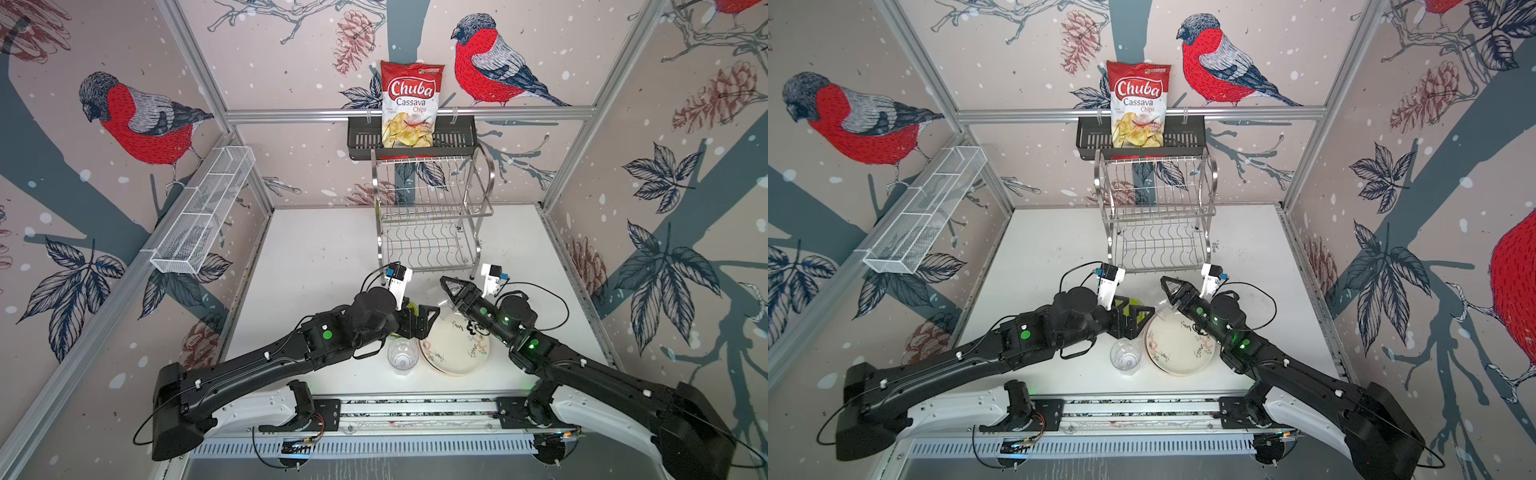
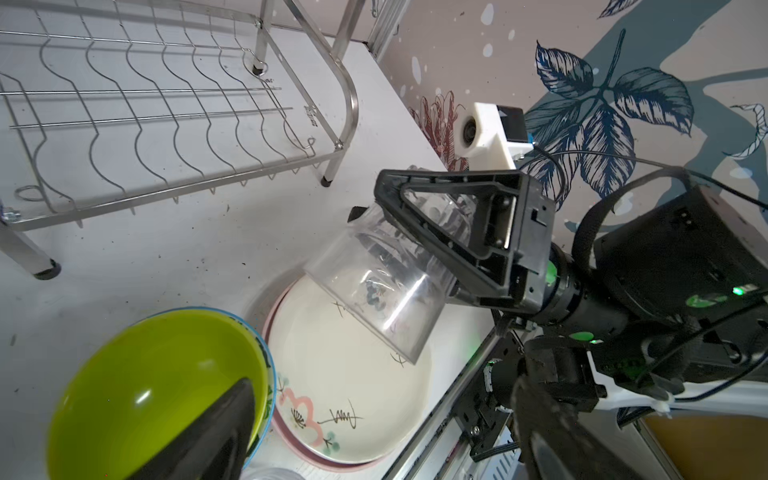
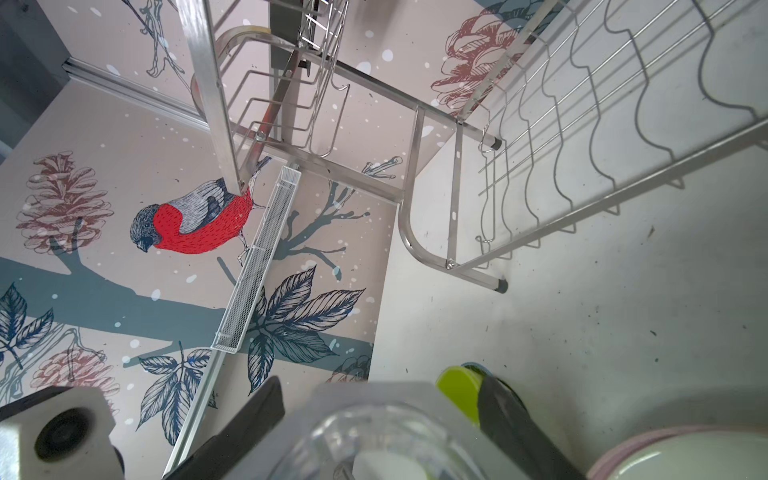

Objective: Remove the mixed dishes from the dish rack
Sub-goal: 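Bring the glass toward the left gripper with the right while the left reaches to it, then close the left gripper on the clear glass held by the right gripper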

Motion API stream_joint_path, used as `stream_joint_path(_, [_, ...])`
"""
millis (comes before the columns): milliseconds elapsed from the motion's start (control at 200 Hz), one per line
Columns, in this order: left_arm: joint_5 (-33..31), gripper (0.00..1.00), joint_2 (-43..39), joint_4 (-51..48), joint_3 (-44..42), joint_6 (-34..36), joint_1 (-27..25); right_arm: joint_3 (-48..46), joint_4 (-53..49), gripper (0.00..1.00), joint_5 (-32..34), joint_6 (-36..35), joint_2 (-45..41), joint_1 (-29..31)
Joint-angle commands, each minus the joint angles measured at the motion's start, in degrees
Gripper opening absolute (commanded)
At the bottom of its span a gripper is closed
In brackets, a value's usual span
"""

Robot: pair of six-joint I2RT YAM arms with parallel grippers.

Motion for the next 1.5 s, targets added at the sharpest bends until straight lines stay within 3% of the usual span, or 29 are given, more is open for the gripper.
stream_joint_path(0, [-1.6, 0.95, 0.9, 2.3, 1.0, -0.6, -1.8, -1.1, 1.0, 0.18, 2.0, 3.0, -1.3, 0.1])
stream_joint_path(330, [0.0, 0.95, 5.1, 5.5, 2.1, -0.9, -5.4, 0.7, -2.0, 0.18, 5.0, 0.6, -3.0, 3.2])
stream_joint_path(655, [-2.7, 0.71, 6.5, 8.9, 1.8, 1.2, -5.5, -0.2, 1.4, 0.18, 3.6, 3.9, -4.8, 3.3])
stream_joint_path(921, [-6.5, 0.66, 6.9, 11.5, 2.9, 4.4, -5.4, -1.9, 5.8, 0.17, 2.3, 8.7, -5.7, 3.6])
stream_joint_path(1186, [-0.5, 0.52, 7.6, 16.0, 2.2, 3.5, -2.6, -1.5, 7.4, 0.18, 2.5, 9.6, -5.4, 5.0])
stream_joint_path(1296, [4.1, 0.51, 7.8, 18.6, 1.2, 1.8, -0.3, -1.2, 8.0, 0.17, 2.8, 9.5, -5.2, 5.4])
stream_joint_path(1496, [7.0, 0.51, 9.0, 20.8, 1.1, 1.3, 0.6, -0.4, 9.3, 0.18, 2.5, 9.2, -3.3, 6.3])
